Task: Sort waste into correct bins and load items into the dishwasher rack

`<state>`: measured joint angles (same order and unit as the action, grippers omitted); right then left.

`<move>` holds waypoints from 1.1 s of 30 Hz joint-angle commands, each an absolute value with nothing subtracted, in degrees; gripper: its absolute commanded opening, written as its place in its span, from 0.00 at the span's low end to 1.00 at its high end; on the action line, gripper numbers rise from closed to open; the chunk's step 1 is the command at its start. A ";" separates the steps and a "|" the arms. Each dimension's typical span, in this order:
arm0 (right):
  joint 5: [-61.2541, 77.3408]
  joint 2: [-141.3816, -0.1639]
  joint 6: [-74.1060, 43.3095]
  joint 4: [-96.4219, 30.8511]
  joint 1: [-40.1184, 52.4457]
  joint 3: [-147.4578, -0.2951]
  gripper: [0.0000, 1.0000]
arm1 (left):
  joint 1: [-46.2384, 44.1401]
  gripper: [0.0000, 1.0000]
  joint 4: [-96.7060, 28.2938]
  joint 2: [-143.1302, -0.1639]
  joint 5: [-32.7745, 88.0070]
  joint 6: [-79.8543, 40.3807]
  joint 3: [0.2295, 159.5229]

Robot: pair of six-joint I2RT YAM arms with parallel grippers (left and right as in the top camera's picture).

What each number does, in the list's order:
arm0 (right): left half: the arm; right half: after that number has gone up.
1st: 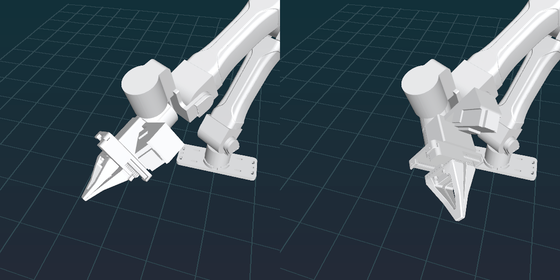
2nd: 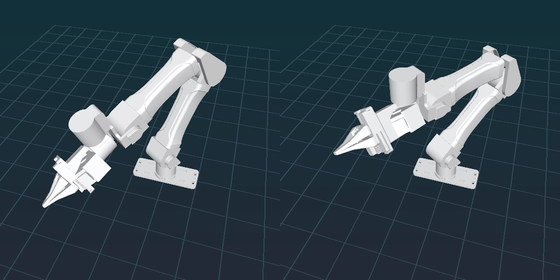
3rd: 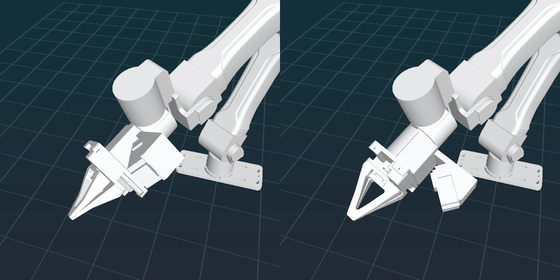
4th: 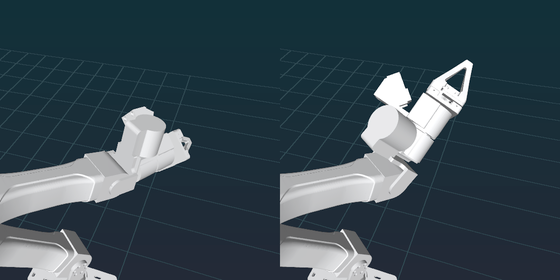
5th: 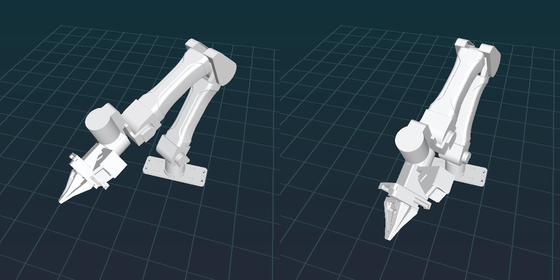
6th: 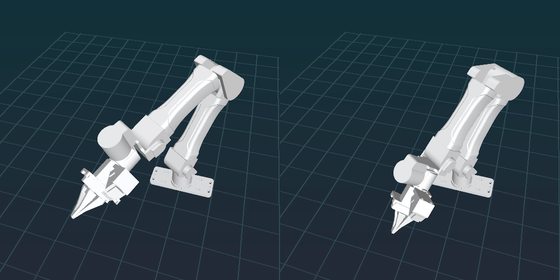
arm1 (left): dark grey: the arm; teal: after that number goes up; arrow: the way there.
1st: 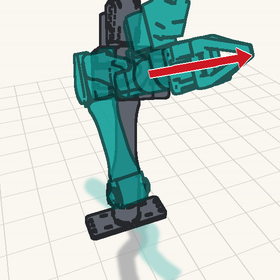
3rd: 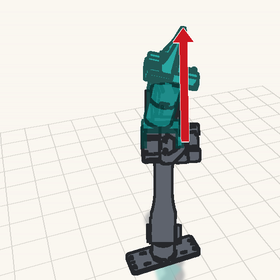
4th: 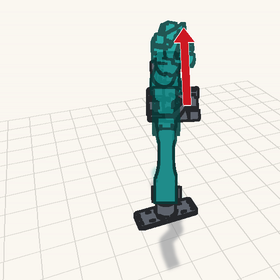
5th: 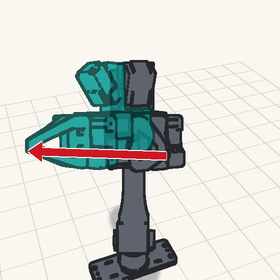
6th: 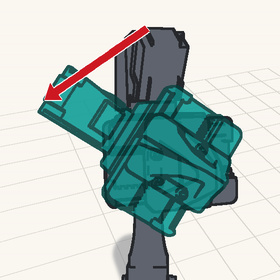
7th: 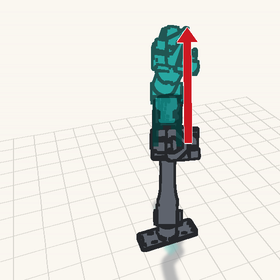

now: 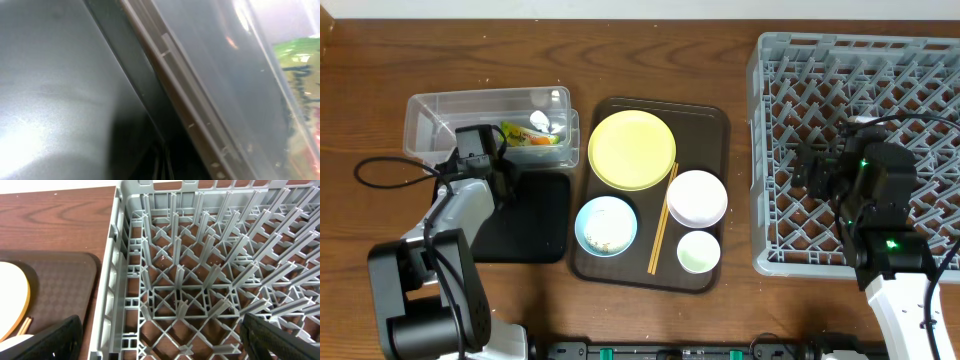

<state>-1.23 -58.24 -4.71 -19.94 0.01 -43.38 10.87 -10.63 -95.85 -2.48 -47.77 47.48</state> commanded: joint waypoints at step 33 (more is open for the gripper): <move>-1.06 -58.11 -4.16 -19.73 0.67 -44.62 0.99 | 11.90 0.09 -0.12 -96.60 2.24 -37.74 47.27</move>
